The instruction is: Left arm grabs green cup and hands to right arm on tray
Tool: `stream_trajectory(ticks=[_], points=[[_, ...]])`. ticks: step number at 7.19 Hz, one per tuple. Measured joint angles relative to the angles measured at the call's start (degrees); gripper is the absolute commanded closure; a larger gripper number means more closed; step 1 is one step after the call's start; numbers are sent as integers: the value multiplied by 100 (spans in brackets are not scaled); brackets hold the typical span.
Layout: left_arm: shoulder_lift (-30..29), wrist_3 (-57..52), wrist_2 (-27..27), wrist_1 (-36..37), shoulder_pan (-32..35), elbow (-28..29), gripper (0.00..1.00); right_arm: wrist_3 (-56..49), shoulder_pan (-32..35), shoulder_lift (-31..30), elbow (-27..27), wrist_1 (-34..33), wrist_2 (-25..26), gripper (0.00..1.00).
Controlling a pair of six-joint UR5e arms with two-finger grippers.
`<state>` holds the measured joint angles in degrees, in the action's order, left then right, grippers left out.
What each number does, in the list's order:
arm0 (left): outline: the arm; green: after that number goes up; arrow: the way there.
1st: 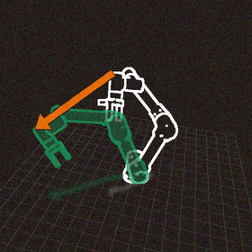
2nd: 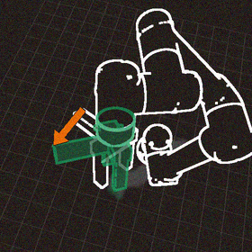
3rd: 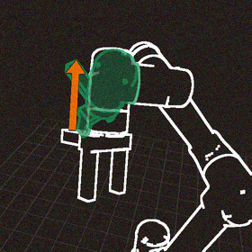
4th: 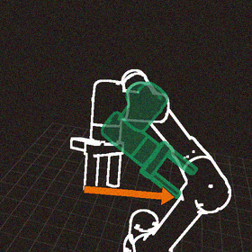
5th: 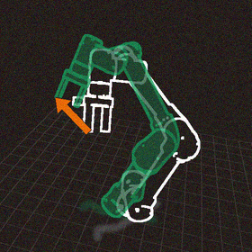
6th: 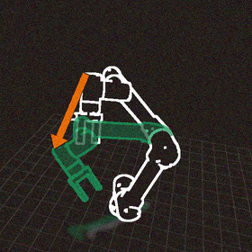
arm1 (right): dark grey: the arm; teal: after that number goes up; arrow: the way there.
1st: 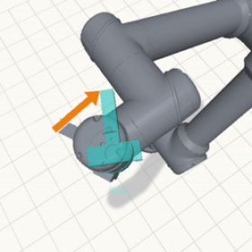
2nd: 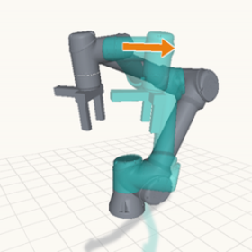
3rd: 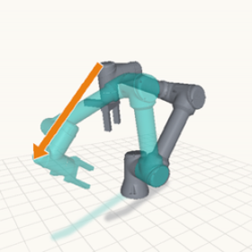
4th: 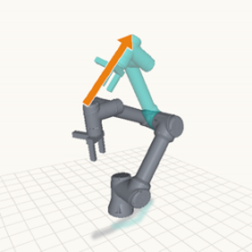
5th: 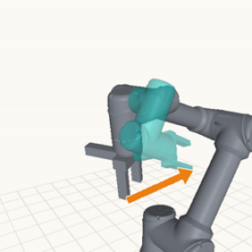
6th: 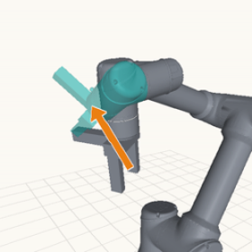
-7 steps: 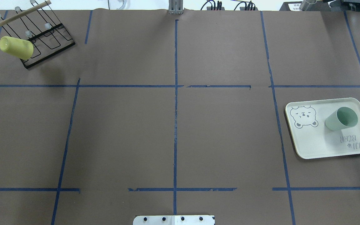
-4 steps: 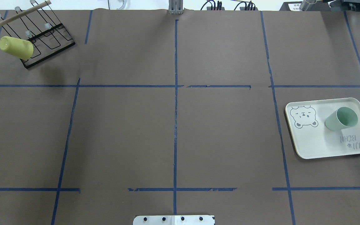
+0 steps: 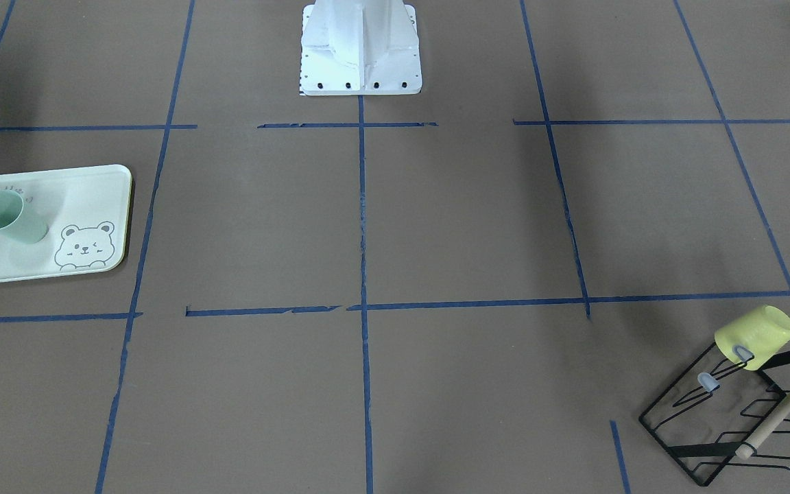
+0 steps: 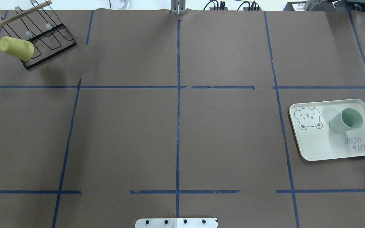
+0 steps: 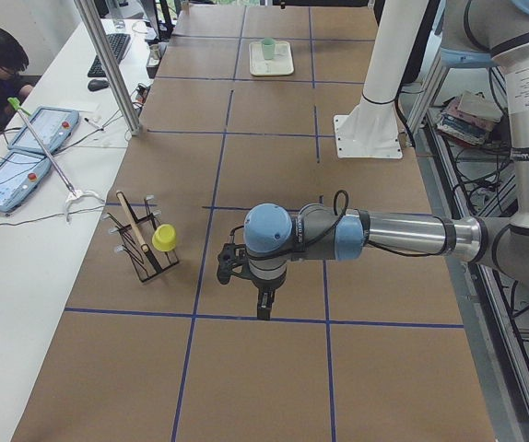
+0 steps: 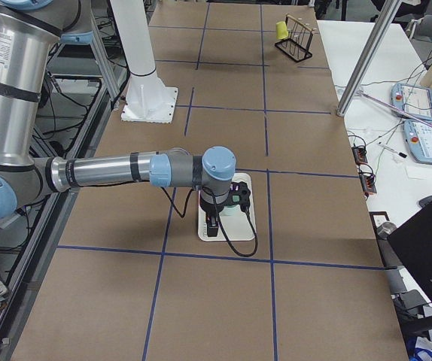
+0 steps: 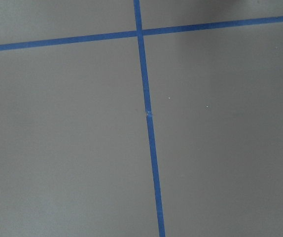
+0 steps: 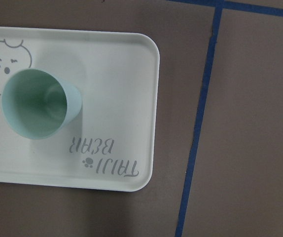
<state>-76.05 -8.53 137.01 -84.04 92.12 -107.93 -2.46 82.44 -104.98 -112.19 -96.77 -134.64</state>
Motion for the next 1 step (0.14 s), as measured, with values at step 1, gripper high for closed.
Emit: stream_trajectory(ticks=[1], points=[[5,0,-1,6,0,19,0,0,0,2,-2,0,-3,0]])
